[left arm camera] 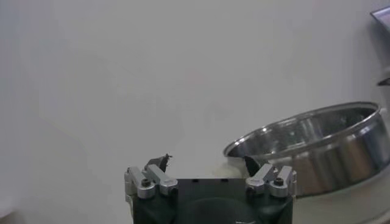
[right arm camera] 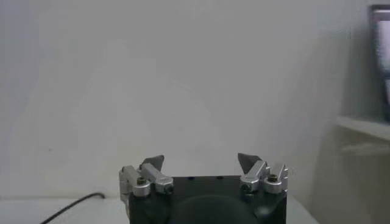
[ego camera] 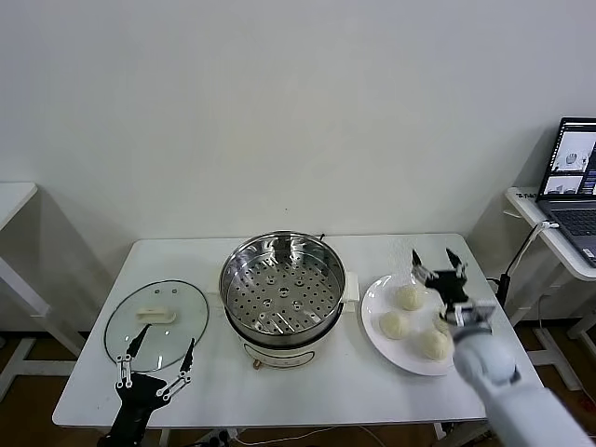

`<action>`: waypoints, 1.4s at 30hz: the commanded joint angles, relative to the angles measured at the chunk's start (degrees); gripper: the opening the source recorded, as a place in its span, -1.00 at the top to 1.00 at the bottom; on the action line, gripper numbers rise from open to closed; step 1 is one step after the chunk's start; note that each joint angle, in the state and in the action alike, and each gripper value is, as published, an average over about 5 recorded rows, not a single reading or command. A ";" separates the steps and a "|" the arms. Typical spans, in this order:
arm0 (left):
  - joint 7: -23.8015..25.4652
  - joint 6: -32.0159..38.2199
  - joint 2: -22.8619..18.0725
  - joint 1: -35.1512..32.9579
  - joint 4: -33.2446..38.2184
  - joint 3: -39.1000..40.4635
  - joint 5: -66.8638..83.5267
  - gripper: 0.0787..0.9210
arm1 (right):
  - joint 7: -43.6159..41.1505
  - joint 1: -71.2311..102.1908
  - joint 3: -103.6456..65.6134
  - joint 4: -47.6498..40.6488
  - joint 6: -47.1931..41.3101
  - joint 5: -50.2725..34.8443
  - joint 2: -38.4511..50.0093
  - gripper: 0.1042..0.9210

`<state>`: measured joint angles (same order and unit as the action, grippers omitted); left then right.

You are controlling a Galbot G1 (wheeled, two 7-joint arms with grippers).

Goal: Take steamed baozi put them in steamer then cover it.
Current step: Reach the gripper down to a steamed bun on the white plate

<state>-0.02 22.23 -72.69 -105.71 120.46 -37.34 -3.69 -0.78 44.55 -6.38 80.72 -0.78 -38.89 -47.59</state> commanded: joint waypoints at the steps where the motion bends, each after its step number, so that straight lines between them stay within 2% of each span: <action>1: 0.05 -0.26 0.00 -0.13 1.19 -0.02 -0.07 -0.77 | -20.86 -20.68 13.98 -15.67 -4.95 -2.23 5.92 -0.76; 5: 0.07 -0.53 -0.01 -0.20 1.24 -0.16 -0.12 -0.77 | -41.60 -29.68 21.55 -22.26 -5.23 5.49 7.02 -0.76; 9: 0.08 -0.92 -0.07 -0.21 1.34 -0.30 -0.14 -0.77 | -56.64 -39.04 29.64 -30.27 -3.68 14.75 5.67 -0.76; 13: 0.11 -1.05 -0.31 -0.16 1.23 -0.43 -0.14 -0.77 | -69.18 -44.89 32.85 -37.84 0.87 25.46 2.39 -0.76; 18: 0.34 -1.16 -0.62 -0.27 1.09 -1.10 -0.17 -0.77 | -80.32 -48.75 34.39 -41.26 4.47 38.26 -1.38 -0.76; 25: 0.38 -1.32 -0.92 -0.46 1.25 -1.59 -0.17 -0.77 | -82.39 -51.01 39.97 -41.35 6.02 45.94 -5.15 -0.76; 42: 0.04 -1.48 -1.56 -0.90 1.05 -1.14 -0.90 -0.77 | -71.53 -46.57 40.79 -44.83 7.74 55.36 -11.28 -0.76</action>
<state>0.03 20.82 -74.23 -106.58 121.59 -38.66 -4.45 -72.94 -1.21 32.86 37.51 6.46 12.25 -57.34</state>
